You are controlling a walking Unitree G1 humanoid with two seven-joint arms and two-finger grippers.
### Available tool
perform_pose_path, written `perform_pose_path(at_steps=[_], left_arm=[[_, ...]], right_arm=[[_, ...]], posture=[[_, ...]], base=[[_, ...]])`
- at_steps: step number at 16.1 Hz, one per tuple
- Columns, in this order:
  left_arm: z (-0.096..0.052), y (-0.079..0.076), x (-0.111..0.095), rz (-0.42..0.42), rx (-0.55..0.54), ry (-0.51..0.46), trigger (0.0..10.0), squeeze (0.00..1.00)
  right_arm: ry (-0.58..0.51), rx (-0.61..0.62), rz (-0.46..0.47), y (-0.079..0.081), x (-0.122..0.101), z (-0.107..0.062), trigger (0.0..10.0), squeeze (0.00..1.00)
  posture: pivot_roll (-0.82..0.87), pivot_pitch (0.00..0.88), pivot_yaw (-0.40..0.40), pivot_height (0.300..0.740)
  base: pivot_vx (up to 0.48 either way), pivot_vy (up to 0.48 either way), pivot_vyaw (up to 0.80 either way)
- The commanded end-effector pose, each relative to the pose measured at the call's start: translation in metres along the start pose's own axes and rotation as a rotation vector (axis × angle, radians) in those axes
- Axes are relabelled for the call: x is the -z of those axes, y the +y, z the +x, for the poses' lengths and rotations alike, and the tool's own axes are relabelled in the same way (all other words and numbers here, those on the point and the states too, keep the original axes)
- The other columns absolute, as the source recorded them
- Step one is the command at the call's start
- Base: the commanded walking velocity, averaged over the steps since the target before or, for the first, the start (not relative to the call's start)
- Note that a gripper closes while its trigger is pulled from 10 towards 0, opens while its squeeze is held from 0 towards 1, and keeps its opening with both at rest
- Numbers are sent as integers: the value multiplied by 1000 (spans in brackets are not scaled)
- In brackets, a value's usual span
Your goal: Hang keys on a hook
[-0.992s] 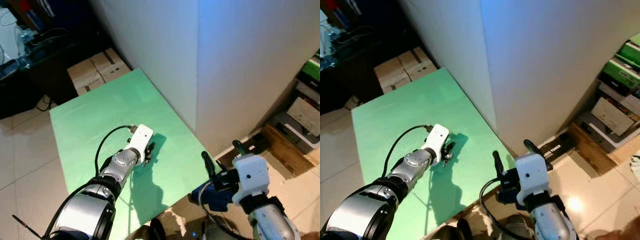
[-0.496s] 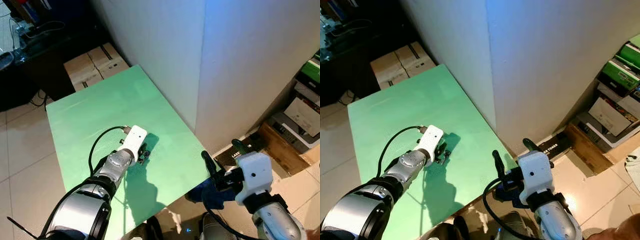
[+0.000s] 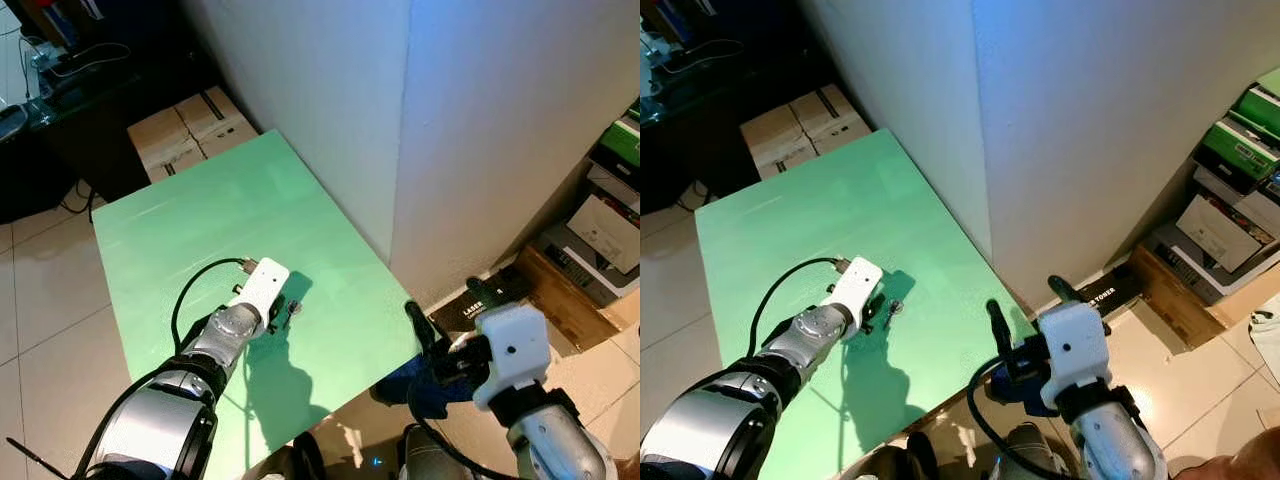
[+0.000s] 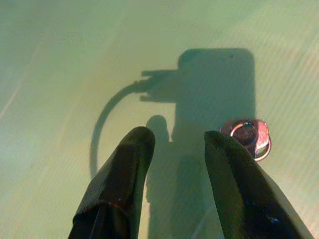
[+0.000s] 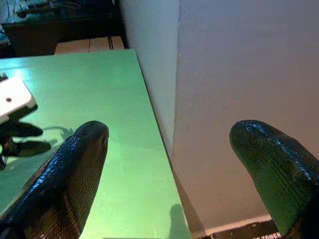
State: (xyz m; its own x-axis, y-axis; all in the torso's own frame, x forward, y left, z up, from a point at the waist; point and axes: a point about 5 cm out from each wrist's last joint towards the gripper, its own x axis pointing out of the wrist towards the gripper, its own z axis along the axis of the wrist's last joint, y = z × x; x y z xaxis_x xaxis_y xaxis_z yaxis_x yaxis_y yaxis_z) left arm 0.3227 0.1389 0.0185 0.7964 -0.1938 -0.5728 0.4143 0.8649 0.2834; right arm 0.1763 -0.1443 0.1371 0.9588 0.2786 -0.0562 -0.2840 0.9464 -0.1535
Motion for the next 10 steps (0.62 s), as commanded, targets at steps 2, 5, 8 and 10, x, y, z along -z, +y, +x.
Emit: perform_pose_path(at_steps=[2,5,8,10], left_arm=[[-2,-1,15,-1,-10,57,10000,0],[-3,-2,17,-4,-10,67,10000,0],[-2,-1,15,-7,-14,73,10000,0],[-1,2,9,-36,-19,60,10000,0]], right_arm=[[-12,-16,15,3,-8,-6,10000,0],[24,-5,17,0,-7,-19,10000,0],[50,-5,18,1,-5,-23,10000,0],[61,-6,18,1,-2,-22,10000,0]], posture=[[-408,203,193,740],[-433,254,182,740],[-433,268,184,740],[-423,263,184,740]], base=[[0,0,0],[0,0,0],[0,0,0],[0,0,0]])
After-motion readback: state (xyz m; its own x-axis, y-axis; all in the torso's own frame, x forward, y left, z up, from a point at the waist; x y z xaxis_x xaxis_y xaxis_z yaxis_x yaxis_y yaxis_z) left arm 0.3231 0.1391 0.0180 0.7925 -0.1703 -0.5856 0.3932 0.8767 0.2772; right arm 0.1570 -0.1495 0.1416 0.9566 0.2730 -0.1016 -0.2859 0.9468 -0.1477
